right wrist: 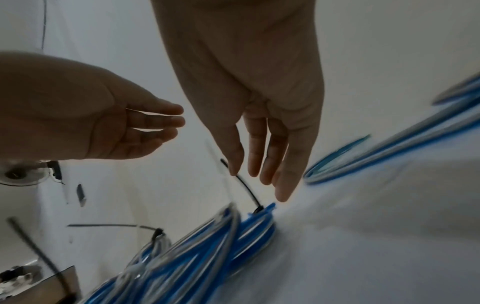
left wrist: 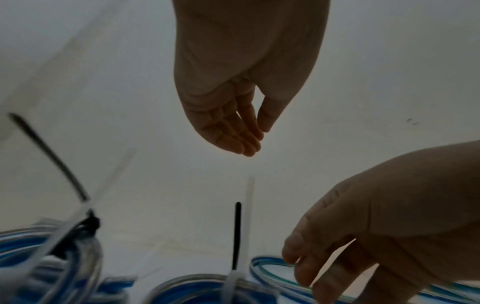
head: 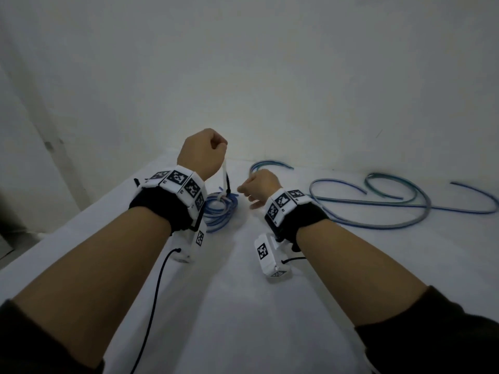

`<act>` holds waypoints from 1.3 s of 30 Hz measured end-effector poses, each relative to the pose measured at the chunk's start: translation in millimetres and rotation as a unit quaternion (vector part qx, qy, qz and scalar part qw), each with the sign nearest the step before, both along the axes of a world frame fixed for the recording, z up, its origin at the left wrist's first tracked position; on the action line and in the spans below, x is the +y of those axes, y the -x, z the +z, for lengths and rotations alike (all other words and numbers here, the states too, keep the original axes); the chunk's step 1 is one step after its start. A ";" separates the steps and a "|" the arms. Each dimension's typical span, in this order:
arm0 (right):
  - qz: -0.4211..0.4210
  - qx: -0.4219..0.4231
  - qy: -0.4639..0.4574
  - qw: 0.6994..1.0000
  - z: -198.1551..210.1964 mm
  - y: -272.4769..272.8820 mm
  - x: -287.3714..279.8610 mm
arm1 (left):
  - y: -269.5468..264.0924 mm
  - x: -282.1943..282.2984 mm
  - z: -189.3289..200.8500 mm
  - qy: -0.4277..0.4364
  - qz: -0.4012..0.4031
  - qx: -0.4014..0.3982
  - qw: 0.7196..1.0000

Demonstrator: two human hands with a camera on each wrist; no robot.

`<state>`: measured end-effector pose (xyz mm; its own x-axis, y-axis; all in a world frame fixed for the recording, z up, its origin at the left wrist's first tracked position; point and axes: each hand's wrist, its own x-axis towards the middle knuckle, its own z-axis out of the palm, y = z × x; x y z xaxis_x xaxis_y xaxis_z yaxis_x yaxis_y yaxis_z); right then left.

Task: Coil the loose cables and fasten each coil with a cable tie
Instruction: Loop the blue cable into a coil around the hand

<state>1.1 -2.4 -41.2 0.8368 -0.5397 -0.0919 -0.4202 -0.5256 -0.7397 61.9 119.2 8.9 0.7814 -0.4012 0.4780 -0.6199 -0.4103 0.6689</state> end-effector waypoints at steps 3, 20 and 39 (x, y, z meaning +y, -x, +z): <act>0.000 0.025 0.040 0.999 8.8 29.8 -37.4 | 11.5 -24.5 0.4 -0.014 -0.040 0.002 0.999; 0.087 0.225 0.316 0.918 -7.9 144.5 -152.6 | 80.5 -127.5 -32.2 -0.192 -0.184 0.017 0.964; -0.014 -0.236 0.201 0.951 46.7 211.2 -176.9 | 103.2 -155.7 -18.5 -0.144 -0.202 0.017 0.969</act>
<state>-210.2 -179.3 5.5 0.7191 -0.4736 0.5086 -0.1095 -0.7999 -0.5901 -41.3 -36.5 -9.6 0.5462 -0.7905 0.2770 -0.7479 -0.3113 0.5864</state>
